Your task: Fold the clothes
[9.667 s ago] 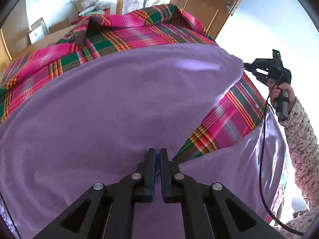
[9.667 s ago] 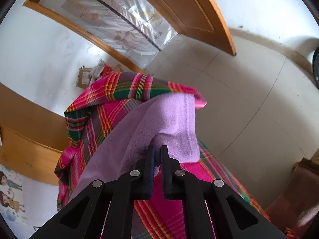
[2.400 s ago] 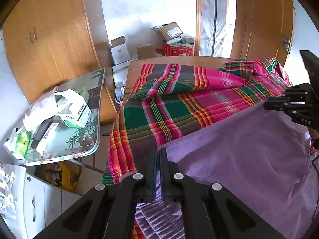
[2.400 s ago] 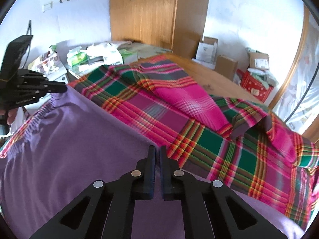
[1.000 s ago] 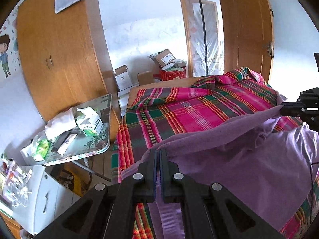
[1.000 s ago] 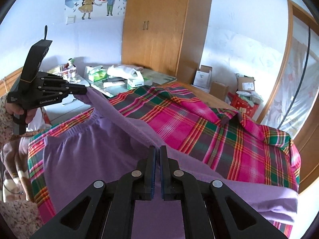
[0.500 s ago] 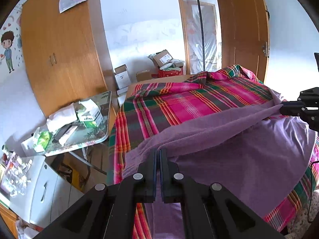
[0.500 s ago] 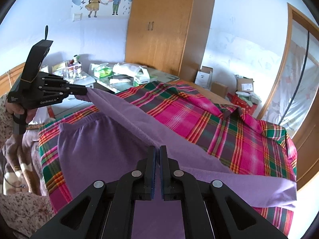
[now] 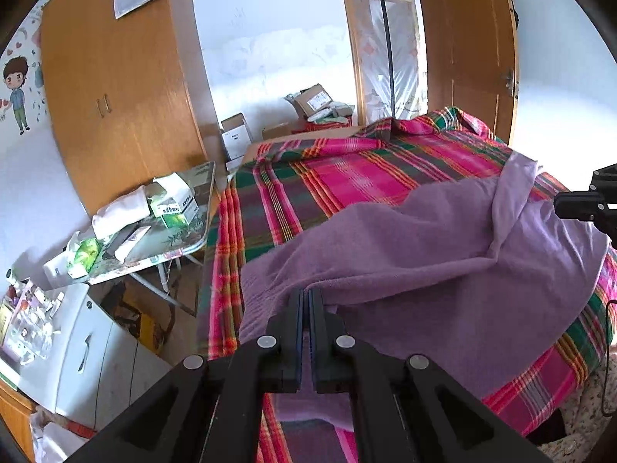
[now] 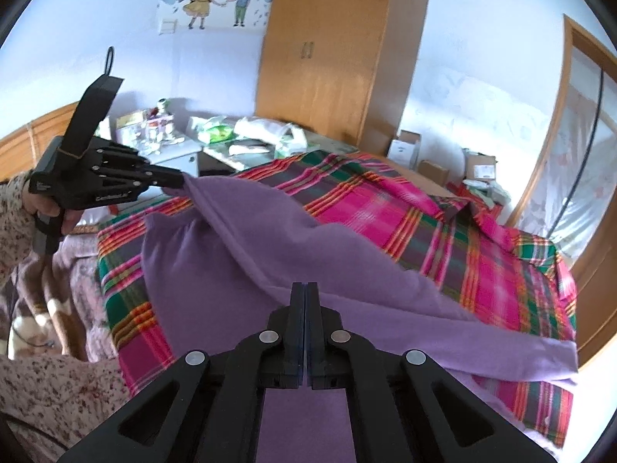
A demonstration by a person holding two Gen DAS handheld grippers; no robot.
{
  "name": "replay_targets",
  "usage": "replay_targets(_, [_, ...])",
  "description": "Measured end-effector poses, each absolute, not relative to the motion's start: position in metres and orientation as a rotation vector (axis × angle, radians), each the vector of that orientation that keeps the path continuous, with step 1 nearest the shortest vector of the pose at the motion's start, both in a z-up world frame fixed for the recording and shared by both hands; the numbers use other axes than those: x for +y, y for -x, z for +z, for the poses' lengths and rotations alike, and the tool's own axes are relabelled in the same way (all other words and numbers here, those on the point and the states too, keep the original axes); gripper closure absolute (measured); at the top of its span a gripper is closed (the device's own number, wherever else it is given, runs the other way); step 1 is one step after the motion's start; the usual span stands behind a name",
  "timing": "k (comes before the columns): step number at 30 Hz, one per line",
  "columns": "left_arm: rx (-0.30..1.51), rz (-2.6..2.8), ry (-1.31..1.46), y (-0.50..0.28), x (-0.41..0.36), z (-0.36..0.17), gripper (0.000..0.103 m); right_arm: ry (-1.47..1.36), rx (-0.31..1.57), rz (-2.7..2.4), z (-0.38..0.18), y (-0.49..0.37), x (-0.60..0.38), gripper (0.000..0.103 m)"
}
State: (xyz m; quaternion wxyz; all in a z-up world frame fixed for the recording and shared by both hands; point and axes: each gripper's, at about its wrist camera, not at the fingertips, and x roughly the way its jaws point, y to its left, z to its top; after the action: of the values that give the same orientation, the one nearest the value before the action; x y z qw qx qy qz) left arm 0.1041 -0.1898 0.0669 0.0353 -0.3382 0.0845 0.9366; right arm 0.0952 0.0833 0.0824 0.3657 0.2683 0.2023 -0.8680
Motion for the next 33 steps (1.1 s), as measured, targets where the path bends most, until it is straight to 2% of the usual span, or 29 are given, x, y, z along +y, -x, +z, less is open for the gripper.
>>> replay_targets(7, [0.218, 2.878, 1.071, -0.106, -0.193, 0.058, 0.1, -0.749, 0.514, -2.212, 0.055, -0.082, 0.083, 0.1])
replay_targets(9, [0.221, 2.879, 1.073, -0.106, -0.193, 0.058, 0.1, -0.757, 0.516, -2.198, 0.05, -0.074, 0.081, 0.093])
replay_targets(11, [0.212, 2.878, 1.078, -0.107, -0.193, 0.057, 0.1, -0.767, 0.516, -2.182, 0.049, -0.064, 0.079, 0.077])
replay_targets(13, [0.21, 2.88, 1.086, -0.107, -0.193, 0.055, 0.1, -0.767, 0.553, -2.151, 0.048, -0.058, 0.073, 0.075])
replay_targets(17, [0.193, 2.871, 1.119, -0.105, -0.196, 0.048, 0.1, -0.722, 0.694, -2.075, 0.046, -0.054, 0.058, 0.06])
replay_targets(21, [0.187, 2.864, 1.139, -0.103, -0.197, 0.045, 0.1, -0.718, 0.827, -1.998, 0.04, -0.045, 0.044, 0.06])
replay_targets(28, [0.179, 2.858, 1.165, -0.101, -0.198, 0.042, 0.1, -0.805, 0.9, -1.872, 0.033, -0.025, 0.038, 0.061])
replay_targets(31, [0.178, 2.856, 1.17, -0.099, -0.198, 0.042, 0.1, -0.812, 0.928, -1.854, 0.031, -0.027, 0.04, 0.082])
replay_targets(33, [0.166, 2.856, 1.17, -0.099, -0.199, 0.042, 0.1, -0.815, 0.937, -1.846, 0.03, -0.03, 0.041, 0.086])
